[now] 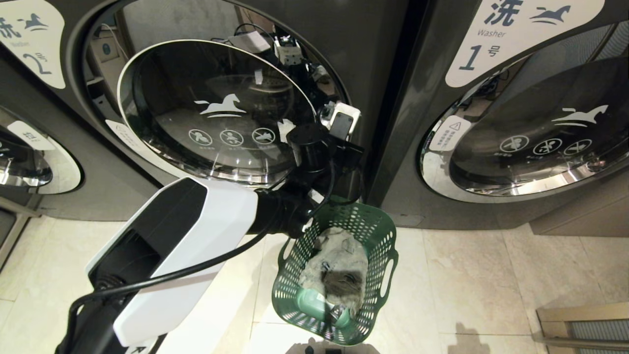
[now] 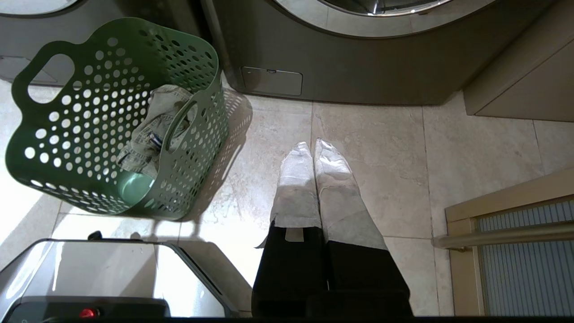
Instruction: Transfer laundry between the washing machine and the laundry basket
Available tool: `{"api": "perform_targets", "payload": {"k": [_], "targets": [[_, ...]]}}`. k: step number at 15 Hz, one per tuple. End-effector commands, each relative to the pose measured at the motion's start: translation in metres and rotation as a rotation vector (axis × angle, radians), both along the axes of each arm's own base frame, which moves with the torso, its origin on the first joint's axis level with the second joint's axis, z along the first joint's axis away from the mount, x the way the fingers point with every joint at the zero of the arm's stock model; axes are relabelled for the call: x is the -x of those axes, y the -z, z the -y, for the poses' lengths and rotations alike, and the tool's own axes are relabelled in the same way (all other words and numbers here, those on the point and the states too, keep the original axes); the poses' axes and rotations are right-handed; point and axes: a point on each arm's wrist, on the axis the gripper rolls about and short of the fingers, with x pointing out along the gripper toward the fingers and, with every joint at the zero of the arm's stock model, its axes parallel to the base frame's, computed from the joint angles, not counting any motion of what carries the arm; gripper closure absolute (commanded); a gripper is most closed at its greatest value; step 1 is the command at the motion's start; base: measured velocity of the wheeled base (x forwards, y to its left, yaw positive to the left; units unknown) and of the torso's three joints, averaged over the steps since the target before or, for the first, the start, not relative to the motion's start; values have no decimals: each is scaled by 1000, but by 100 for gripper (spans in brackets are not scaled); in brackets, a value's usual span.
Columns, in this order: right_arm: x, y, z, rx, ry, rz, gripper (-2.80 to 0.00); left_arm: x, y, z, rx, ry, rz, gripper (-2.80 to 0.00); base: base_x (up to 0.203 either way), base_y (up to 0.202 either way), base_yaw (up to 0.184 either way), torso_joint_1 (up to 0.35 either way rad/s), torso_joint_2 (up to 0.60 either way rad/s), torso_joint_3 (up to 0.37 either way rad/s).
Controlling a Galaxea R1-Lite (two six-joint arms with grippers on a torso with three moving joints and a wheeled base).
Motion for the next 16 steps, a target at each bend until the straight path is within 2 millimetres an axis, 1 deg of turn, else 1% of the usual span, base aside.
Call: {"api": "perform_targets", "payload": {"k": [1, 2, 4, 5, 9, 11, 13, 16], "targets": [[0, 0, 0, 0, -1, -1, 0, 18, -28, -5, 25, 13, 30, 0, 0, 0, 0, 0, 0, 0], [0, 0, 0, 0, -1, -1, 0, 27, -34, -7, 23, 22, 16, 0, 0, 0, 0, 0, 0, 0], [0, 0, 0, 1, -1, -1, 0, 52, -45, -15, 25, 49, -21, 0, 0, 0, 0, 0, 0, 0], [0, 0, 0, 1, -1, -1, 0, 64, -47, -19, 21, 62, -44, 0, 0, 0, 0, 0, 0, 0], [0, 0, 0, 1, -1, -1, 0, 121, -56, -46, 13, 101, -120, 0, 0, 0, 0, 0, 0, 0], [0, 0, 0, 1, -1, -1, 0, 150, -52, -63, 4, 121, -177, 0, 0, 0, 0, 0, 0, 0], [0, 0, 0, 1, -1, -1, 0, 180, -47, -85, 22, 142, -235, 0, 0, 0, 0, 0, 0, 0], [0, 0, 0, 4, -1, -1, 0, 215, -38, -117, 73, 146, -297, 0, 0, 0, 0, 0, 0, 0]]}}
